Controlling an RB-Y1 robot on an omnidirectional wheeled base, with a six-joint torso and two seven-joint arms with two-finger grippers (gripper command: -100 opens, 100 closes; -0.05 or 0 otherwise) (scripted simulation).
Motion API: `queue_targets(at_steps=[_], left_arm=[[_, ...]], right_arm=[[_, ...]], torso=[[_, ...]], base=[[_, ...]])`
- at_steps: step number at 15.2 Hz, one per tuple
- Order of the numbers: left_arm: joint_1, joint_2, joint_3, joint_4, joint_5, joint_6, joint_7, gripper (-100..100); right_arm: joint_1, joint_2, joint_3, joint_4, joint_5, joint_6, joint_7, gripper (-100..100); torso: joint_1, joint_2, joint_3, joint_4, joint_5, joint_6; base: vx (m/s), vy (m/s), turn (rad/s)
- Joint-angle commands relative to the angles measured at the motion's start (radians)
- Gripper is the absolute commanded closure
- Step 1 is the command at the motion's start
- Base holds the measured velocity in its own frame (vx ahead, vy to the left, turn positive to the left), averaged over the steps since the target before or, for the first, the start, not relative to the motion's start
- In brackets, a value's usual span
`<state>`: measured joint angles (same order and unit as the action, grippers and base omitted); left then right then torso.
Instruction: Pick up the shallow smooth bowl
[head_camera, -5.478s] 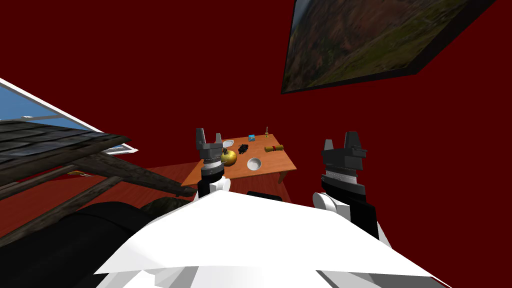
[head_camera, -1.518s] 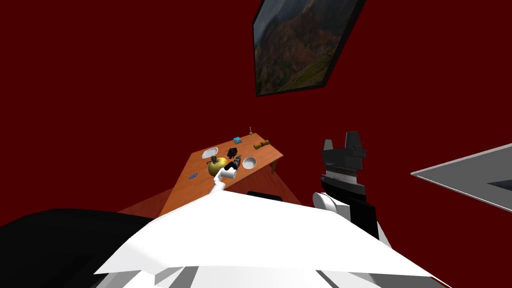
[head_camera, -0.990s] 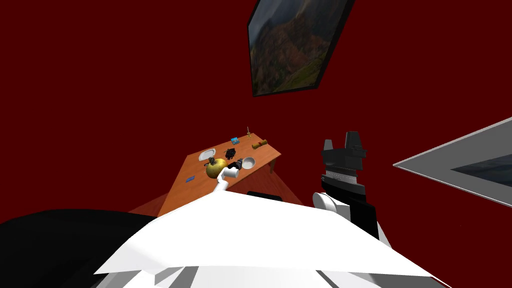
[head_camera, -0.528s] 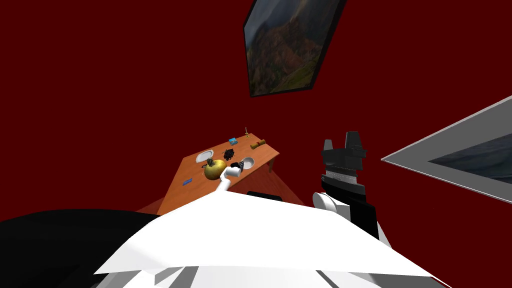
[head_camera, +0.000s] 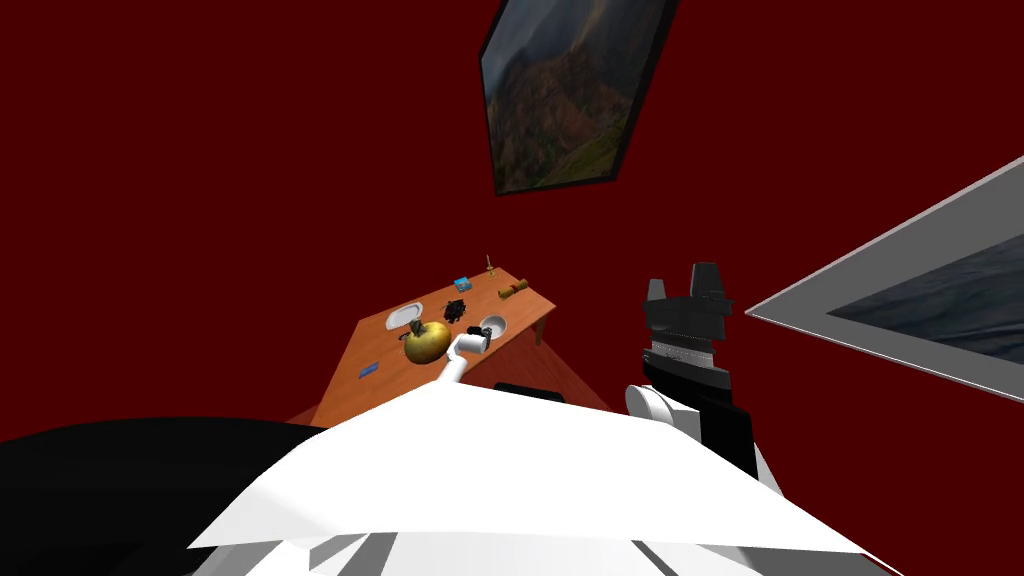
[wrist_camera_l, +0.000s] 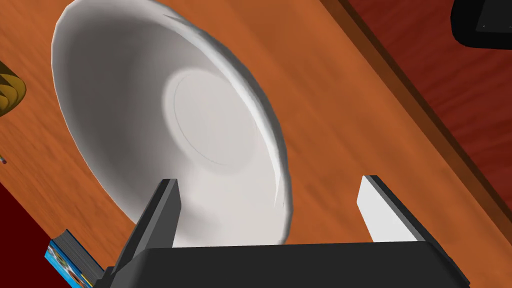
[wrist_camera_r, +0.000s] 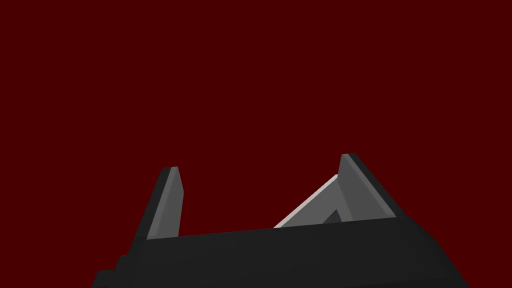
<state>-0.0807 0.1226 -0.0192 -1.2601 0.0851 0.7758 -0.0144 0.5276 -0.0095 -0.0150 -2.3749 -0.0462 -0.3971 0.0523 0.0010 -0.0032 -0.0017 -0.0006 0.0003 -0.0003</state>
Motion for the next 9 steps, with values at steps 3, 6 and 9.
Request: queue_targets(at_steps=[3,6,9], left_arm=[[-0.007,-0.005,0.002,0.062,-0.005,-0.060,0.000,-100],[-0.005,-0.004,0.001,0.049,-0.004,-0.048,0.000,100],[-0.003,-0.001,-0.001,0.052,-0.007,-0.043,-0.005,100]], right_arm=[[0.000,0.000,0.000,0.000,0.000,0.000,0.000,0],[0.000,0.000,0.000,0.000,0.000,0.000,0.000,0],[0.000,0.000,0.000,0.000,0.000,0.000,0.000,0]], torso=[[0.000,-0.002,-0.001,0.000,0.000,0.000],[0.000,0.000,0.000,0.000,0.000,0.000],[0.001,0.002,0.002,0.003,0.002,-0.001]], base=[[0.054,0.008,-0.011],[0.015,0.004,-0.002],[0.000,0.001,-0.007]])
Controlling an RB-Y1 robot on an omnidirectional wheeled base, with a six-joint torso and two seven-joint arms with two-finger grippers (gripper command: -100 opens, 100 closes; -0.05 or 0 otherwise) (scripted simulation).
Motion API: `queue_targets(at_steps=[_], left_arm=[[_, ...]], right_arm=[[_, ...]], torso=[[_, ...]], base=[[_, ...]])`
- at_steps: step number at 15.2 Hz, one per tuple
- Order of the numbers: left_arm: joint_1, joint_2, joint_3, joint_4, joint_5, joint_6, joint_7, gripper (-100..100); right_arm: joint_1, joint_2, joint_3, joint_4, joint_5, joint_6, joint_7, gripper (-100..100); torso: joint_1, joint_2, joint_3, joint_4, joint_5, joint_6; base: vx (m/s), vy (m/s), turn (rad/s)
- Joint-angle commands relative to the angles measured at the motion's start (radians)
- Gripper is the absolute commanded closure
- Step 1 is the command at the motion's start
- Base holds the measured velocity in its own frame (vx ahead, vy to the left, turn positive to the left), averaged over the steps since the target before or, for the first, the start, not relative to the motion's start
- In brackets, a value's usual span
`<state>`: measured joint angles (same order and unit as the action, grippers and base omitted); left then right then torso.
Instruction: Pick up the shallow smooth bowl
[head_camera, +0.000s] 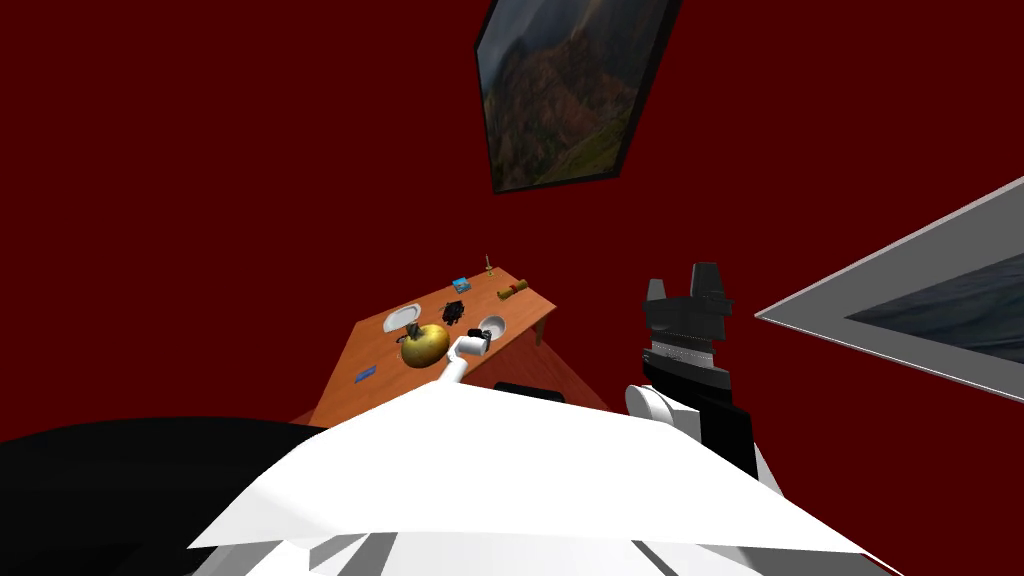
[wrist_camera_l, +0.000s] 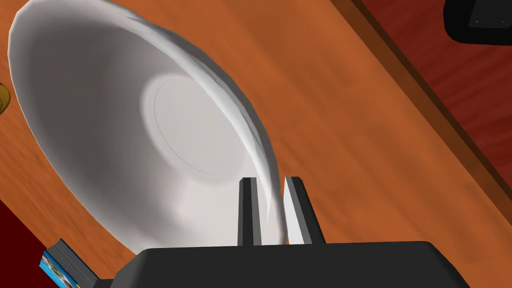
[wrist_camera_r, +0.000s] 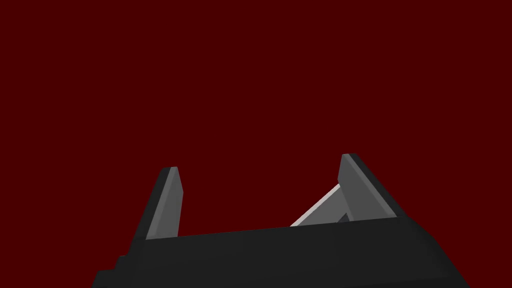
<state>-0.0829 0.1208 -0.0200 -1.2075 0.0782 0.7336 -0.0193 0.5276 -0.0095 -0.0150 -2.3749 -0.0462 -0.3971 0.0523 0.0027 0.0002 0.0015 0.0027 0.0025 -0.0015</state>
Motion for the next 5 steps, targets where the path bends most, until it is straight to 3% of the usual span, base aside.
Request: queue_targets(at_steps=[1,4,5], left_arm=[[0.000,0.001,0.002,-0.036,0.007,0.024,0.004,100],[0.004,0.006,0.000,-0.081,0.011,0.066,0.004,100],[0.006,0.003,0.000,-0.067,0.009,0.046,0.004,100]], right_arm=[[0.000,0.000,0.000,0.000,0.000,0.000,0.000,0],[0.000,0.000,0.000,0.000,0.000,0.000,0.000,0],[0.000,0.000,0.000,0.000,0.000,0.000,0.000,0]], torso=[[0.000,0.000,0.000,0.000,0.000,0.000],[-0.001,0.005,0.003,0.001,-0.001,0.000],[-0.001,0.006,0.003,0.001,-0.001,0.000]], base=[[-0.024,-0.010,0.024],[-0.054,-0.011,0.021],[-0.034,-0.002,0.004]])
